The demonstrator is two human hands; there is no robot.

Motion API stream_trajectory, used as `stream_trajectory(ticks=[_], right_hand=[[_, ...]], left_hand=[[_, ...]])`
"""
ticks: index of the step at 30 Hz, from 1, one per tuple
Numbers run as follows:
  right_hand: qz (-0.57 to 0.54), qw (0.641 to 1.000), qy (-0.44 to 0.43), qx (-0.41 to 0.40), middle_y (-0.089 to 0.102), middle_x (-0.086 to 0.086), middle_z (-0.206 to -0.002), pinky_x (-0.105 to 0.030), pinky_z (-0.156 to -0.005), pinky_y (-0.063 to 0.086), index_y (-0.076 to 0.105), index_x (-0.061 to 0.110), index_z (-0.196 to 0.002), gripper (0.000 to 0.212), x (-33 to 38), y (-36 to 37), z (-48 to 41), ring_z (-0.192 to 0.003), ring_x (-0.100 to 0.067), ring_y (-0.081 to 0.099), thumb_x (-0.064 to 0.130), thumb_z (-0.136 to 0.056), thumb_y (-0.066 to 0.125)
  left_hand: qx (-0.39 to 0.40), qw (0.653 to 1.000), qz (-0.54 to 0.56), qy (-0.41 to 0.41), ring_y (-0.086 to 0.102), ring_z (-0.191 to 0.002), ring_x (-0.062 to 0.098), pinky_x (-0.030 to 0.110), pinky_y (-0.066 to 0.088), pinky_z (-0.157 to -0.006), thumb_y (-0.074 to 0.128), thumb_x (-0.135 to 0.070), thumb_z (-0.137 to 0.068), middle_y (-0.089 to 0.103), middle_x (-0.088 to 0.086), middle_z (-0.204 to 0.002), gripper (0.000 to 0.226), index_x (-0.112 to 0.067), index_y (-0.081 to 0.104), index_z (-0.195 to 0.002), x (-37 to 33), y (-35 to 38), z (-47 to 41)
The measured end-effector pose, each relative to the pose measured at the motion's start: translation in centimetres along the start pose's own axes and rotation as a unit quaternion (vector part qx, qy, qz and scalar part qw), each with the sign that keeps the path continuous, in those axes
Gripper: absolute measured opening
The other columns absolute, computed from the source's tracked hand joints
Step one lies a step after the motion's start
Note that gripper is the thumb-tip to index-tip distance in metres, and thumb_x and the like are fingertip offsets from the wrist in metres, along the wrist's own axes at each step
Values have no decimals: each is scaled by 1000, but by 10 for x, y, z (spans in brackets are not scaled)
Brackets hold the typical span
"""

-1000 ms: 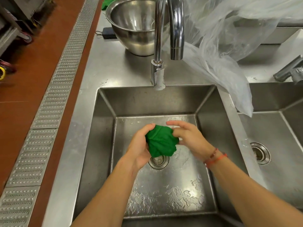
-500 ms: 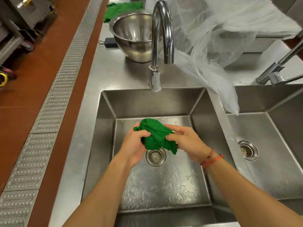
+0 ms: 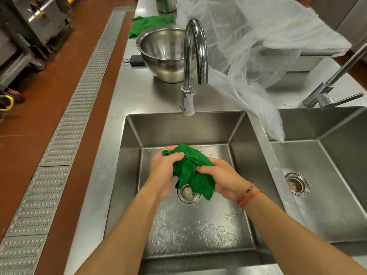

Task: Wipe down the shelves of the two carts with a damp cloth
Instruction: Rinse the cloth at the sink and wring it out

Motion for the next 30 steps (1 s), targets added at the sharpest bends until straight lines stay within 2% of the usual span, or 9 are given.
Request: stream_trajectory(ticks=[5,11,16,20,22,25,27,29,30], right_hand=[[64,996,-41,-53,74,-18,-104,-40,-79,59,68,8,-110,22,0,-14,-2,-93,-32,72,-3,-92,62],[57,997,-51,-33,75,-15,-106,-36,-73,55,70,10,-115,21,11,-19,5,-94,-30,72,18,-99,59],[-10,997,-74,-25,73,-20,-103,-35,-72,49,69,5,-110,17,21,-24,11,-88,-27,66,12,-95,63],[-45,995,-60,-64,71,-11,-88,-29,-55,52,65,8,-98,4,23,-32,13,-70,-20,69,9,-94,63],[-61,994,-53,-78,71,-12,-89,-31,-56,56,63,6,-103,9,21,-33,15,-70,-20,70,11,-96,62],[-44,991,-71,-104,70,-14,-96,-34,-62,60,63,10,-113,18,21,-34,15,-74,-21,72,3,-96,61],[-36,992,-76,-89,71,-17,-103,-34,-67,61,64,14,-120,30,23,-31,14,-80,-22,73,-2,-96,57],[-13,995,-86,-44,72,-20,-108,-31,-70,60,63,10,-126,39,26,-29,15,-86,-21,73,-7,-91,62],[33,995,-88,-26,73,-17,-106,-26,-66,59,61,8,-129,50,27,-29,15,-82,-18,73,-11,-83,69]], left_hand=[[-61,994,-82,39,70,-74,18,27,57,-61,69,10,-82,71,8,-87,26,-8,67,-101,-5,-19,-4],[-17,1000,-21,9,73,-89,29,39,60,-76,71,-3,-86,75,15,-92,15,1,67,-101,-5,-19,-6],[25,997,41,-57,72,-91,31,42,60,-70,62,26,-75,70,15,-107,63,-4,50,-130,-2,-12,-2],[5,998,42,-43,68,-100,37,48,58,-81,59,26,-78,64,21,-113,69,-16,50,-132,-7,-15,-7],[4,999,-6,-31,66,-103,37,47,58,-84,59,25,-80,62,22,-116,63,-17,56,-126,-9,-13,-9],[13,991,-135,16,67,-102,32,37,59,-71,61,21,-80,62,16,-122,50,-21,68,-107,-11,-10,-10],[62,980,-188,21,70,-99,30,37,60,-78,72,16,-75,64,15,-121,50,-19,70,-110,-12,-5,-8],[117,945,-303,24,68,-102,23,32,57,-87,83,8,-66,63,12,-121,60,-10,67,-121,-9,1,-7],[129,905,-404,47,62,-107,19,25,51,-90,85,3,-64,58,8,-123,61,-9,66,-121,-7,3,-7]])
Point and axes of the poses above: each hand's wrist, its own z-axis away from the middle knuckle, its own y-axis out of the palm, x = y × z, the point moved 3 cm from there along -z, towards the middle knuckle
